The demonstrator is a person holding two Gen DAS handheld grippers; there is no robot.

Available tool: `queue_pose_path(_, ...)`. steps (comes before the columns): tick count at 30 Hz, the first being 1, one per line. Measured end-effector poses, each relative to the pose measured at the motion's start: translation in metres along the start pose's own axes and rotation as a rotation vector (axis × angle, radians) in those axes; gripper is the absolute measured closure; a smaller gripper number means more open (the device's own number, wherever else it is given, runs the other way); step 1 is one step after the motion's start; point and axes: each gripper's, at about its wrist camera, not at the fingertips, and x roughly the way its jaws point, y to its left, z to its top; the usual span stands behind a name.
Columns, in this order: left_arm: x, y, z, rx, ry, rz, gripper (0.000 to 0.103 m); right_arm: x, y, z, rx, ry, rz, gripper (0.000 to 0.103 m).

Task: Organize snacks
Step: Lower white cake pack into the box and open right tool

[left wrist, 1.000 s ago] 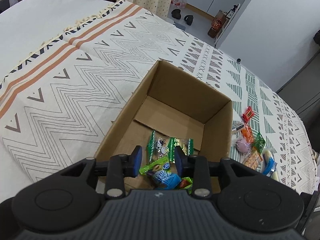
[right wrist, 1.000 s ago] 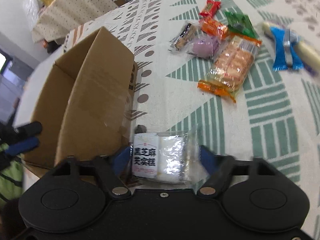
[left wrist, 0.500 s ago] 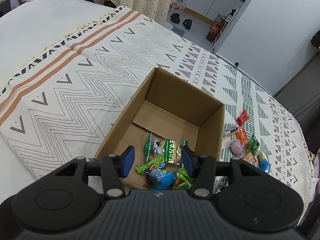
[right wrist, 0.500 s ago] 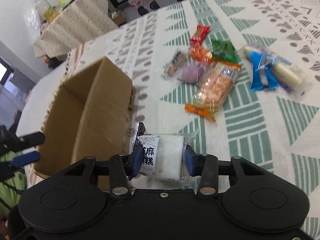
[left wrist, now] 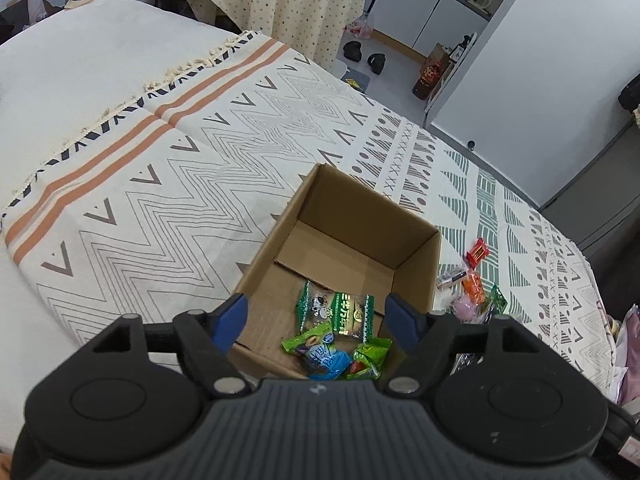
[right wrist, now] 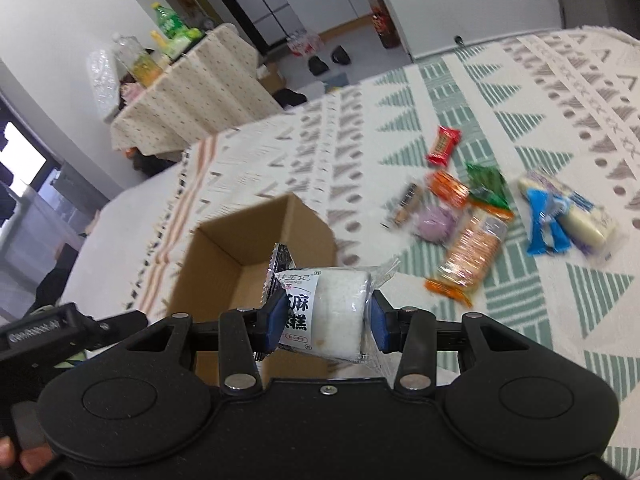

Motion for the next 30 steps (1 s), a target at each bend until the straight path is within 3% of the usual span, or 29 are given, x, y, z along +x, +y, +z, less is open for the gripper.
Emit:
queue_pose_path(11, -0.012, 0.020, 0.005, -0.025, 0.013, -0.011, 0.020, 0.006, 0.042, 0.002, -0.031, 0.016, 0.077, 0.060)
queue_pose_path(17, -0.017, 0.031, 0.008, -0.044, 0.005, -0.002, 0.019, 0.011, 0.056, -0.002, 0.001, 0.047, 0.175, 0.052)
queue_pose_path(30, -0.011, 0.011, -0.003, -0.002, 0.022, -0.028, 0.017, -0.007, 0.034, -0.006, -0.007, 0.034, 0.107, 0.051)
